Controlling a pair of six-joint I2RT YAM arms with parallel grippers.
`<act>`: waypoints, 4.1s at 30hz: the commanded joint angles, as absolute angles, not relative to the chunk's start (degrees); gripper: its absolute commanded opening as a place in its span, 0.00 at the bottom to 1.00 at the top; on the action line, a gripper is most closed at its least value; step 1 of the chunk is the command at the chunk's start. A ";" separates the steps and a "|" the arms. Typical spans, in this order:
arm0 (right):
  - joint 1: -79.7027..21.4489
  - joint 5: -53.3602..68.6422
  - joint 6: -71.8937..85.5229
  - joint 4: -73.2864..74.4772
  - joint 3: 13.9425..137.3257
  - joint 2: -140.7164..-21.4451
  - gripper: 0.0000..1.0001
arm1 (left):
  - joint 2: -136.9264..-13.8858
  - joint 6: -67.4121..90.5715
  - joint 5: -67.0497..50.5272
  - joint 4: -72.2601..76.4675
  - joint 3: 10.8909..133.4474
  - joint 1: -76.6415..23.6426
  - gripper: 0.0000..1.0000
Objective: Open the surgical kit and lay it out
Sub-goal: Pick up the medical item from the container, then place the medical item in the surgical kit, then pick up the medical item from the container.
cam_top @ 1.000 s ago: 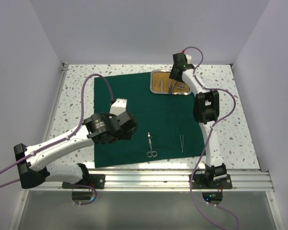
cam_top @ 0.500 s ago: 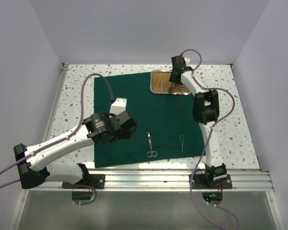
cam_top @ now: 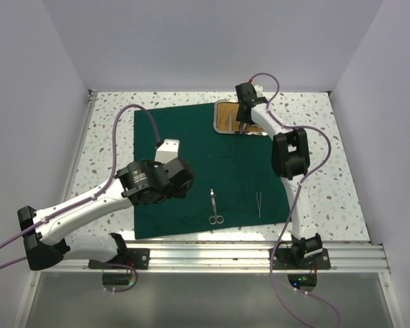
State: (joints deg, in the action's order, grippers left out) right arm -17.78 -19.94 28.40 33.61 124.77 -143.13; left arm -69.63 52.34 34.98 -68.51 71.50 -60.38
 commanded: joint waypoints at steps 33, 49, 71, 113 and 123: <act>-18.28 -23.91 26.72 42.45 126.03 -133.51 0.00 | -65.57 53.44 36.91 -68.55 71.71 -59.94 0.83; -22.05 -14.77 27.77 40.78 107.59 -111.46 0.00 | -67.14 50.63 41.04 -68.64 78.66 -59.94 0.99; -60.37 1.04 48.78 27.16 76.73 -102.03 0.00 | -75.23 35.25 42.54 -60.38 95.53 -49.49 1.00; -32.71 -10.28 29.10 48.86 117.05 -115.47 0.92 | -69.53 34.10 41.66 -60.03 90.88 -45.09 1.00; -22.86 -11.68 25.23 55.28 142.89 -136.39 0.85 | -65.04 36.91 40.78 -63.19 84.47 -44.91 1.00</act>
